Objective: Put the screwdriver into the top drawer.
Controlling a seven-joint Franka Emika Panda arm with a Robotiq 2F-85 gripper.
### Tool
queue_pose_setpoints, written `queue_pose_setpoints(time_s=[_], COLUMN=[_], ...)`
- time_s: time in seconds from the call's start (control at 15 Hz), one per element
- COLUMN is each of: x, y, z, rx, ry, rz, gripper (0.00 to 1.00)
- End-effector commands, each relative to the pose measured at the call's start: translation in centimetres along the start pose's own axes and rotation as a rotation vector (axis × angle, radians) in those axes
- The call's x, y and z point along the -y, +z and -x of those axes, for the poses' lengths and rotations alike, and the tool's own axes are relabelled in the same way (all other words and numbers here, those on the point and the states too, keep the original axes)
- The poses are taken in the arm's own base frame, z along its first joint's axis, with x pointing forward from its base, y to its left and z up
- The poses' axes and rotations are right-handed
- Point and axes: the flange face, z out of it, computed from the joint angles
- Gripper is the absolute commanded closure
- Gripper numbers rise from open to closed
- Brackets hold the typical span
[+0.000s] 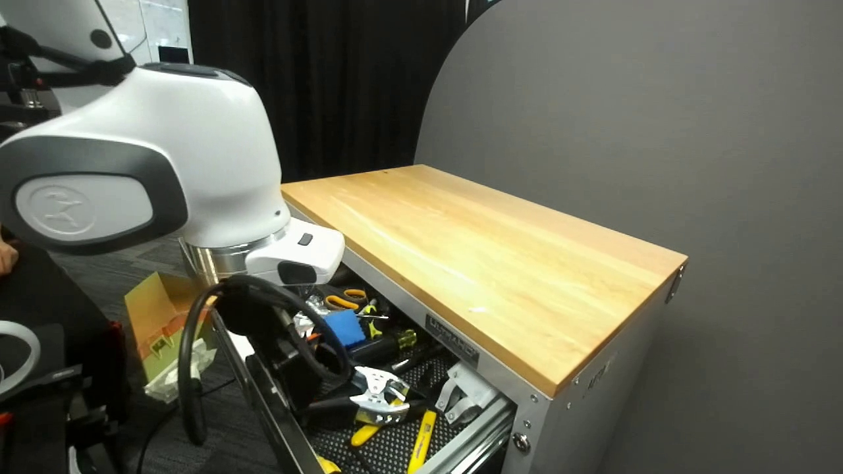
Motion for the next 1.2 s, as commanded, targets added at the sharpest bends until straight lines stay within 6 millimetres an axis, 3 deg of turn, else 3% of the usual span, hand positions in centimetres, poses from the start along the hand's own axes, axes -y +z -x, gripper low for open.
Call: queue_pose_setpoints(time_s=[0.0,0.47,0.87,1.13], x=[-1.0,0.2,-0.3,-0.5], y=[-0.3,-6.4,-12.0,-12.5], z=[0.6,-0.7,1.4,1.9], rx=[0.095,0.100,0.231,0.255], ry=[-0.038,-0.044,0.042,0.103], rz=[0.031,0.039,0.128,0.100], gripper=[0.00,0.00,0.00,0.00])
